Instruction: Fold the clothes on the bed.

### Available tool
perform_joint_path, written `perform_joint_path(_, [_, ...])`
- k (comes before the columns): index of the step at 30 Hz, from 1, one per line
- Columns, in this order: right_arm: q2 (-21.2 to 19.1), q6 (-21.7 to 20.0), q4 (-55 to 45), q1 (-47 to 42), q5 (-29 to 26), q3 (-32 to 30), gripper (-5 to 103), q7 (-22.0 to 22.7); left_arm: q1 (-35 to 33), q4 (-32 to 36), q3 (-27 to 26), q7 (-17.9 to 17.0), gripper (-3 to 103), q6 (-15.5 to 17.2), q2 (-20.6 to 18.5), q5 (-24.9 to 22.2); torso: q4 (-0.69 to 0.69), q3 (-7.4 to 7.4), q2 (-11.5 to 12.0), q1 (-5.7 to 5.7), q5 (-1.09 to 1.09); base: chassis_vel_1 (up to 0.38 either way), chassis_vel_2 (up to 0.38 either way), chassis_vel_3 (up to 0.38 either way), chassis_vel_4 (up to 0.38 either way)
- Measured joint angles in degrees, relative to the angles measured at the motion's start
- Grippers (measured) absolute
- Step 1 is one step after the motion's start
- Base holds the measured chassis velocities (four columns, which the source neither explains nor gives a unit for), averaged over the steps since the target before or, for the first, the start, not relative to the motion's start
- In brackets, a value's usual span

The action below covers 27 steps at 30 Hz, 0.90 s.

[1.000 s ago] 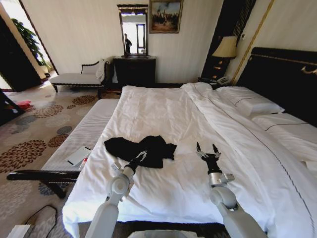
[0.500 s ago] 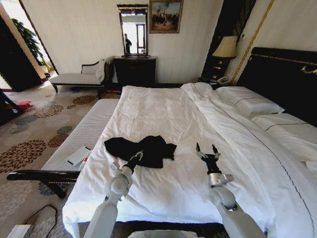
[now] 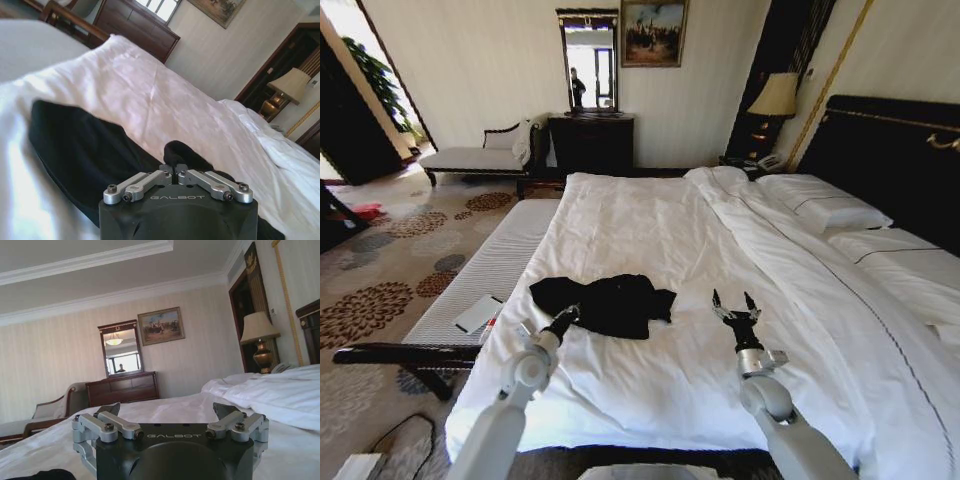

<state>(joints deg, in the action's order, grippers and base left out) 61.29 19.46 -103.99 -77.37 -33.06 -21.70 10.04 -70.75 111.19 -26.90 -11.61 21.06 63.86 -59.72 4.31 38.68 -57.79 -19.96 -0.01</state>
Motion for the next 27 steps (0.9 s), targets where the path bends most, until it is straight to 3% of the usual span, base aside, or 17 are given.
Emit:
perform_joint_path(8, [-1.34,-3.04,0.09,6.04,-3.76,7.97,100,1.12,-1.85,1.66,-3.0,0.94,1,0.33,-4.26,-0.07,-0.01,0.0,0.0,-0.01,0.0,0.0,0.0,0.0,0.0])
perform_joint_path(10, [-1.43,-5.79,0.09,8.67,-5.66,10.42,100,2.09,-2.9,2.18,-4.38,1.35,1,0.33,-4.81,0.21,0.01,0.0,0.0,-0.01,0.01,0.0,0.0,0.0,0.0])
perform_joint_path(13, [-1.48,-9.06,0.0,11.99,-10.02,13.21,100,4.85,-4.06,2.75,-5.75,1.61,1,0.34,-5.33,0.23,0.0,0.0,0.0,0.0,0.01,0.0,0.0,0.0,0.0])
perform_joint_path(17, [-2.62,-15.65,-0.55,19.13,-22.82,19.0,100,10.97,-6.77,4.7,-8.1,1.87,1,0.74,-5.93,0.4,0.0,0.0,0.01,-0.01,0.0,0.0,0.0,0.0,0.0])
perform_joint_path(23, [-3.14,-20.57,0.59,26.78,-32.06,24.64,100,16.16,-9.7,6.8,-10.04,1.97,1,0.91,-6.44,1.92,0.0,0.0,0.0,0.0,0.01,0.0,0.0,0.0,0.0])
perform_joint_path(27, [-0.73,-24.47,4.6,34.88,-39.08,29.28,100,21.17,-12.53,9.25,-11.31,1.95,1,0.93,-6.31,2.89,-0.01,0.0,0.0,0.0,0.01,0.0,0.0,0.0,0.0])
